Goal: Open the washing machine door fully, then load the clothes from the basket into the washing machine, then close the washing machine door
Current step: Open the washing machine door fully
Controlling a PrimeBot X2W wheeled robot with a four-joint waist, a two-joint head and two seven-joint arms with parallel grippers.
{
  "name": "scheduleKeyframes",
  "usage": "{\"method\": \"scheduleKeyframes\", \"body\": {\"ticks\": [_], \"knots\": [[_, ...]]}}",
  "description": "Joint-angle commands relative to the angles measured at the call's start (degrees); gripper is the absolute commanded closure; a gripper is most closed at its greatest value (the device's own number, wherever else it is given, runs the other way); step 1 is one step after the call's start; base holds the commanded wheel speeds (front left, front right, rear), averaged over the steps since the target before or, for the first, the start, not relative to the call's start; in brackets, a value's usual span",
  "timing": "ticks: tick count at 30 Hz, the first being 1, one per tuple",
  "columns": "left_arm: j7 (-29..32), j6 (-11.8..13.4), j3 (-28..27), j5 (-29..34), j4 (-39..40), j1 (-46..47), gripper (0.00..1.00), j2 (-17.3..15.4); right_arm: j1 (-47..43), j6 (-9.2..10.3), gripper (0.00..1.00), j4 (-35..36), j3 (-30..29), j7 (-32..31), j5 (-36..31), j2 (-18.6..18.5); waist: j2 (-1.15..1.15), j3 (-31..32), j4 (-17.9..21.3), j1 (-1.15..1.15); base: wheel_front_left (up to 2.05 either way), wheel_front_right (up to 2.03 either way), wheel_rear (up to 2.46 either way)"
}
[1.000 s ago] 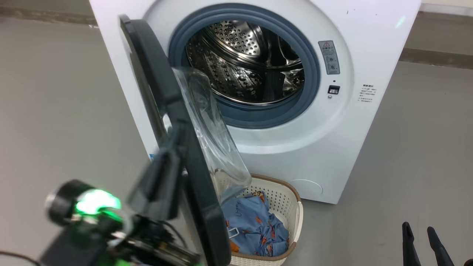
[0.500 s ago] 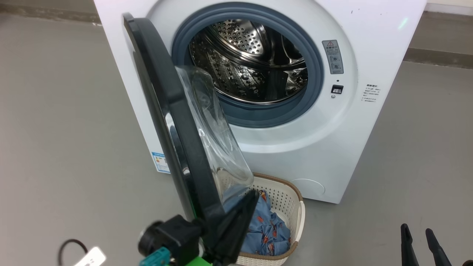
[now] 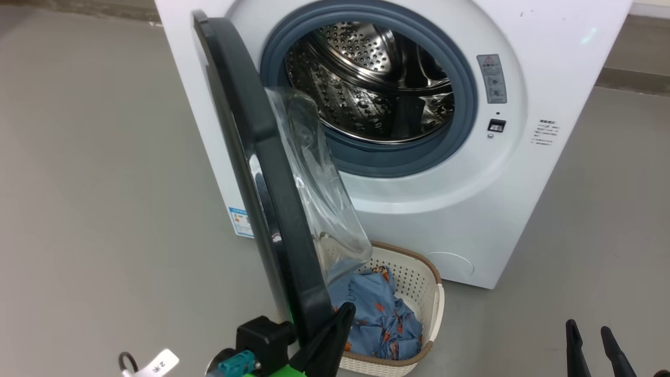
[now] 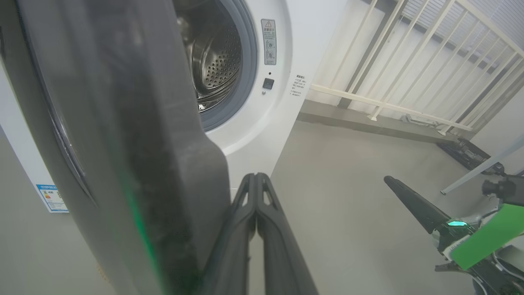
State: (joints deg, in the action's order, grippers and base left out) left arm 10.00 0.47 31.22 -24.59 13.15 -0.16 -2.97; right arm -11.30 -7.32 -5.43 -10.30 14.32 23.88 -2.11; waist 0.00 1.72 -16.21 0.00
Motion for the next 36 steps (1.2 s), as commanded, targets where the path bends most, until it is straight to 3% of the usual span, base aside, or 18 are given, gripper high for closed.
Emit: {"method": "scheduleKeyframes", "body": {"ticks": [1,13,36], "knots": [[-0.81,0.75,-1.51,-0.33,1.11,2.75,1.00,0.07,1.07,-0.17,0.00,1.21,1.12,0.68,-0.21,-0.79,0.00,-0.34,-0.54,0.00,0.00,0.00,0.00],[-2.23,5.75,0.43,-1.30,-1.45,5.29,1.00,0.09,0.74,-0.17,0.00,0.87,0.62,0.68,-0.18,-0.77,0.00,-0.59,-4.14,0.00,0.00,0.00,0.00],[-2.17,8.91,-0.84,-0.46,-1.37,6.78,1.00,-0.89,2.13,-0.17,0.00,0.01,1.52,0.68,0.05,-0.77,0.00,-2.42,-13.69,0.00,0.00,0.00,0.00]]}}
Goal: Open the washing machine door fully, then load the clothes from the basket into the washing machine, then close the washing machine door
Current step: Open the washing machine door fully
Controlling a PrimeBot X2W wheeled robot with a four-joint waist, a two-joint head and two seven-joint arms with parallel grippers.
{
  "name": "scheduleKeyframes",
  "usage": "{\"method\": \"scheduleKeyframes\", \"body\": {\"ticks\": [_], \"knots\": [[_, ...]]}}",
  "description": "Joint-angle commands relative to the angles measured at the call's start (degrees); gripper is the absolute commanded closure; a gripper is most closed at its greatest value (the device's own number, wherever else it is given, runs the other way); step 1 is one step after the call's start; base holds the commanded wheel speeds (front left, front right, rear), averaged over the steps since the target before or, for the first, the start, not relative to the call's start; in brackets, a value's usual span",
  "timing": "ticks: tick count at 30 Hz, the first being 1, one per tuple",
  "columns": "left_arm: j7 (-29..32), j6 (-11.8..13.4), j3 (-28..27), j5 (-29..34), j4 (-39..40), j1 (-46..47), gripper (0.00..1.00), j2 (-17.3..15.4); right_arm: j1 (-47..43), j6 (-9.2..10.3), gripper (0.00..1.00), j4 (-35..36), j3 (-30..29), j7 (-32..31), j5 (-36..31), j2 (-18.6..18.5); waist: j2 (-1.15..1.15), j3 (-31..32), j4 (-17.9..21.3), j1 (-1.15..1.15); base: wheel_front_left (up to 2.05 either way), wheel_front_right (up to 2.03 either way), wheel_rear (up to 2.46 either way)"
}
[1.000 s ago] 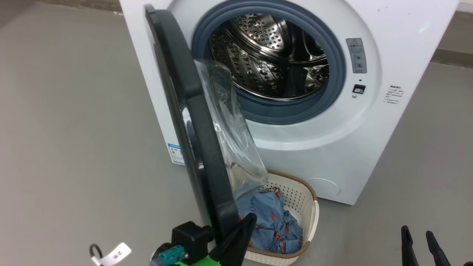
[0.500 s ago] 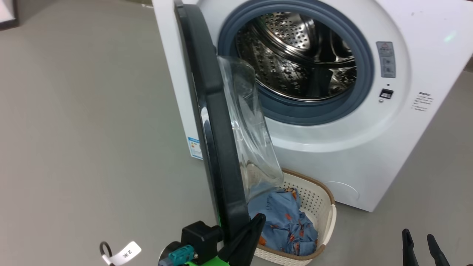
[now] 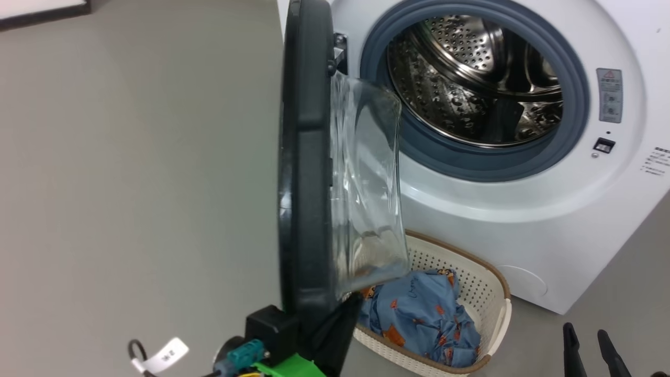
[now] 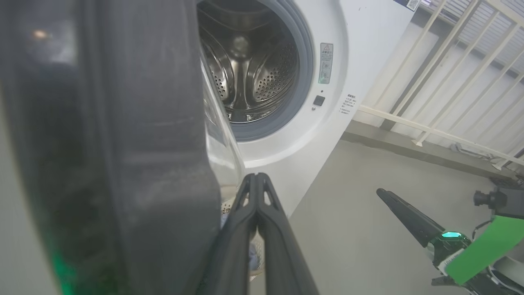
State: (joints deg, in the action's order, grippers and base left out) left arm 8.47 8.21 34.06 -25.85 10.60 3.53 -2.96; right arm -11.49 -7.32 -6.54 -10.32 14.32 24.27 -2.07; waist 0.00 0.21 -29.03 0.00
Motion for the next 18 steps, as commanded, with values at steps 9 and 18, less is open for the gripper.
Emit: {"method": "scheduleKeyframes", "body": {"ticks": [9,18], "knots": [[-2.63,3.46,-7.61,0.70,1.35,2.35,1.00,-2.25,6.16,-0.17,0.00,-0.64,4.12,0.68,-1.30,-1.31,0.00,-2.92,-1.85,0.00,0.00,0.00,0.00],[-4.72,6.02,-13.18,-0.19,0.30,2.16,1.00,-3.80,7.16,-0.17,0.00,-1.82,5.54,0.68,-0.99,-1.92,0.00,-3.58,-2.06,0.00,0.00,0.00,0.00]]}}
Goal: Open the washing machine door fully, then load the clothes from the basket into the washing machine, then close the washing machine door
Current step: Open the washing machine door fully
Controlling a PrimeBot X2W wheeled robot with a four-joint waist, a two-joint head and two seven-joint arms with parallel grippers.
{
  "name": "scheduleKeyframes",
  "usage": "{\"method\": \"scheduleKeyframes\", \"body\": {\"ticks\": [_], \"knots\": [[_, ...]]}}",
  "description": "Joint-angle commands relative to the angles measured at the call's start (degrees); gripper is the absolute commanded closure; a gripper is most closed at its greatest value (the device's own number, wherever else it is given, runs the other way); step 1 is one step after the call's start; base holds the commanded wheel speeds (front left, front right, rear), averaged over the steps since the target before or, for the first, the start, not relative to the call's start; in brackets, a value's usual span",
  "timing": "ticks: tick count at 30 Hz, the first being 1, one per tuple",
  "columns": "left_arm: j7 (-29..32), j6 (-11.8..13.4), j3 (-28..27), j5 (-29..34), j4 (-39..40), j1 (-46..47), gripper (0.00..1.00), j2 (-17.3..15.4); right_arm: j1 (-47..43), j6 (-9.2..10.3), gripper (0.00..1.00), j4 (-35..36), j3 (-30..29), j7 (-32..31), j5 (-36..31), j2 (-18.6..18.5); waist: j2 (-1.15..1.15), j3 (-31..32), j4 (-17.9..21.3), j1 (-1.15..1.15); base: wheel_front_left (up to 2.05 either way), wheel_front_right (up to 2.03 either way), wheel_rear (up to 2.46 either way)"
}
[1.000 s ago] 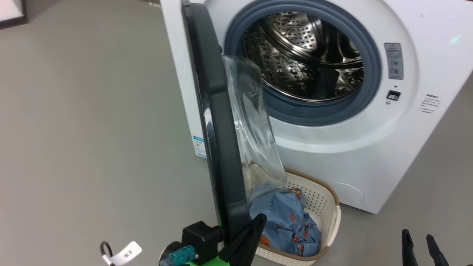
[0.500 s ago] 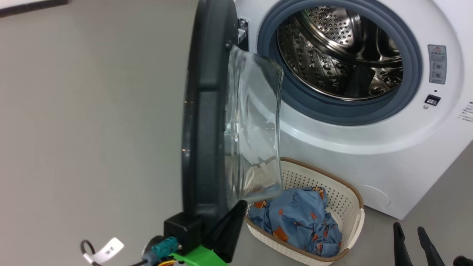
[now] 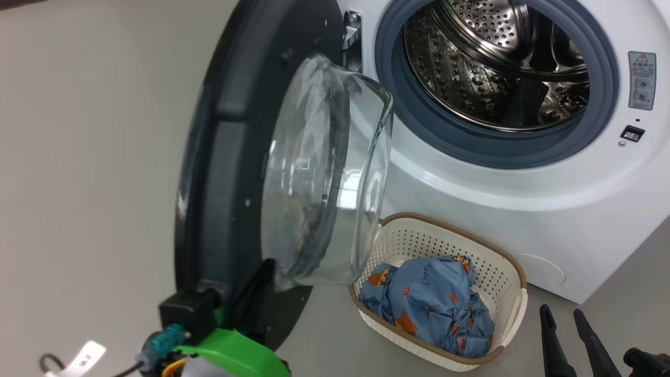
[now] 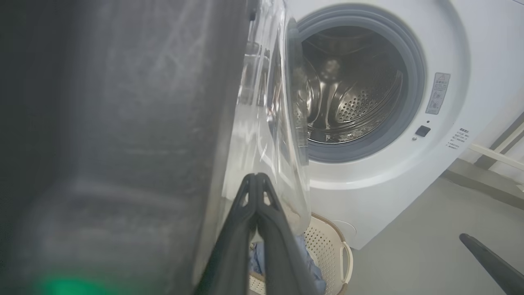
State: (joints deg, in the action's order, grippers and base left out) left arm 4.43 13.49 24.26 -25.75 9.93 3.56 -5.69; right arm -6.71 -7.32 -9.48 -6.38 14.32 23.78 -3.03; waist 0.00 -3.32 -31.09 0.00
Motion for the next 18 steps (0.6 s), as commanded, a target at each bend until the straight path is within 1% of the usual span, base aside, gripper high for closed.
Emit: {"method": "scheduleKeyframes", "body": {"ticks": [1,5,10,15,18], "knots": [[-1.00,1.08,-4.20,-0.50,0.70,2.15,1.00,-1.21,2.39,-0.17,0.00,1.05,1.64,0.68,-0.47,-1.03,0.00,-0.05,-0.01,0.00,0.00,0.00,0.00],[-2.47,2.16,-7.61,-1.65,-1.07,2.52,1.00,-1.65,2.34,-0.17,0.00,0.85,1.66,0.68,-0.39,-1.20,0.00,0.03,0.06,0.00,0.00,0.00,0.00],[-5.35,2.31,-11.43,-3.37,-4.54,4.28,1.00,-1.82,2.15,-0.17,0.00,0.68,1.92,0.68,-0.42,-1.37,0.00,0.12,0.16,0.00,0.00,0.00,0.00],[-8.81,2.19,-15.32,-4.61,-10.42,7.47,1.00,-2.47,2.06,-0.17,0.00,0.40,2.21,0.68,-0.32,-1.45,0.00,0.33,0.32,0.00,0.00,0.00,0.00],[-10.77,1.51,-17.26,-5.40,-15.39,10.10,1.00,-3.12,1.84,-0.17,0.00,0.22,2.31,0.68,-0.15,-1.42,0.00,0.60,0.49,0.00,0.00,0.00,0.00]]}}
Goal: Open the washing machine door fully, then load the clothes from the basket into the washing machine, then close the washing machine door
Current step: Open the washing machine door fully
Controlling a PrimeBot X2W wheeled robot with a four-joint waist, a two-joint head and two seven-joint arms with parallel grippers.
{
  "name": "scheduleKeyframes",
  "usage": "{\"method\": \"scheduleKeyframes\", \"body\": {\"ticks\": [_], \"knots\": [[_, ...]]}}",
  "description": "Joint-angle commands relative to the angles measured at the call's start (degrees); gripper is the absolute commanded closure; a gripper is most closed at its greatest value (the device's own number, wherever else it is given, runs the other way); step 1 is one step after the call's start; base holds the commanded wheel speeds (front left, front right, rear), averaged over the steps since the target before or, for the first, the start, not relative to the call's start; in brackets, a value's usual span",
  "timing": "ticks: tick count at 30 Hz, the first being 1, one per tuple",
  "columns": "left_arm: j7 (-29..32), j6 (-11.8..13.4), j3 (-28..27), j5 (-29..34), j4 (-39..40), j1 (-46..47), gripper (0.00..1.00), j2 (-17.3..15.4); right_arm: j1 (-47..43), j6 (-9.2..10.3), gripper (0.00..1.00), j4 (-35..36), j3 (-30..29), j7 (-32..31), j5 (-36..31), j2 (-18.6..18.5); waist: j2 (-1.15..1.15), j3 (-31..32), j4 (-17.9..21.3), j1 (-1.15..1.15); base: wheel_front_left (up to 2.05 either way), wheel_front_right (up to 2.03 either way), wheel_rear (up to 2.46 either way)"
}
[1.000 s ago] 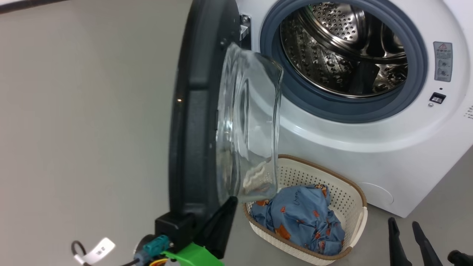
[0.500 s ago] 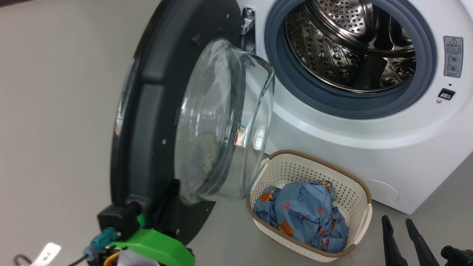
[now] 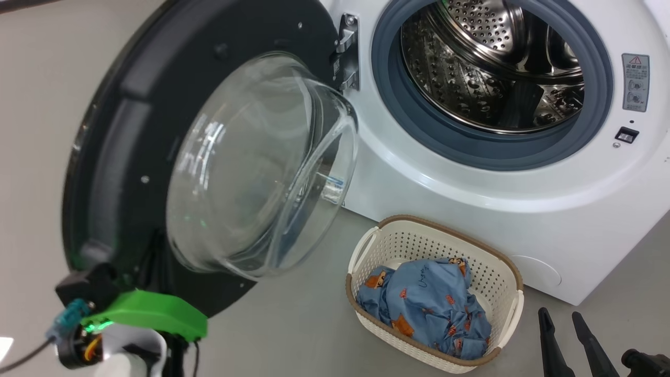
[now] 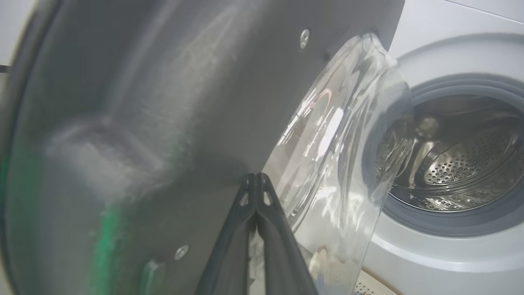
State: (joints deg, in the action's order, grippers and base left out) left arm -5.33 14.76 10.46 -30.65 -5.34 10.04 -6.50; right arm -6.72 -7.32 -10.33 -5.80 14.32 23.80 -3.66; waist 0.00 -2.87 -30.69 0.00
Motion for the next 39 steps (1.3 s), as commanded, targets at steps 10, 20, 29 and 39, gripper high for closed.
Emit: {"method": "scheduleKeyframes", "body": {"ticks": [10,20,29,39], "knots": [[-6.60,-2.30,-7.35,-1.56,-17.03,12.94,1.00,-4.80,-0.01,-0.17,0.00,1.29,0.59,0.68,0.28,-0.12,0.00,1.70,0.91,0.00,0.00,0.00,0.00],[-9.43,-6.44,-9.65,0.00,-34.30,20.86,1.00,-9.04,-2.65,-0.17,0.00,2.04,0.00,0.68,0.83,0.67,0.00,3.76,3.12,0.00,0.00,0.00,0.00],[-9.65,-8.49,-11.66,3.80,-40.85,24.08,1.00,-10.87,-2.90,-0.17,0.00,1.95,-0.37,0.68,0.93,0.77,0.00,4.02,4.92,0.00,0.00,0.00,0.00],[-9.66,-10.07,-14.82,6.65,-41.87,24.54,1.00,-10.08,-2.94,-0.17,0.00,1.79,-0.62,0.68,1.36,0.78,0.00,4.50,4.88,0.00,0.00,0.00,0.00]]}}
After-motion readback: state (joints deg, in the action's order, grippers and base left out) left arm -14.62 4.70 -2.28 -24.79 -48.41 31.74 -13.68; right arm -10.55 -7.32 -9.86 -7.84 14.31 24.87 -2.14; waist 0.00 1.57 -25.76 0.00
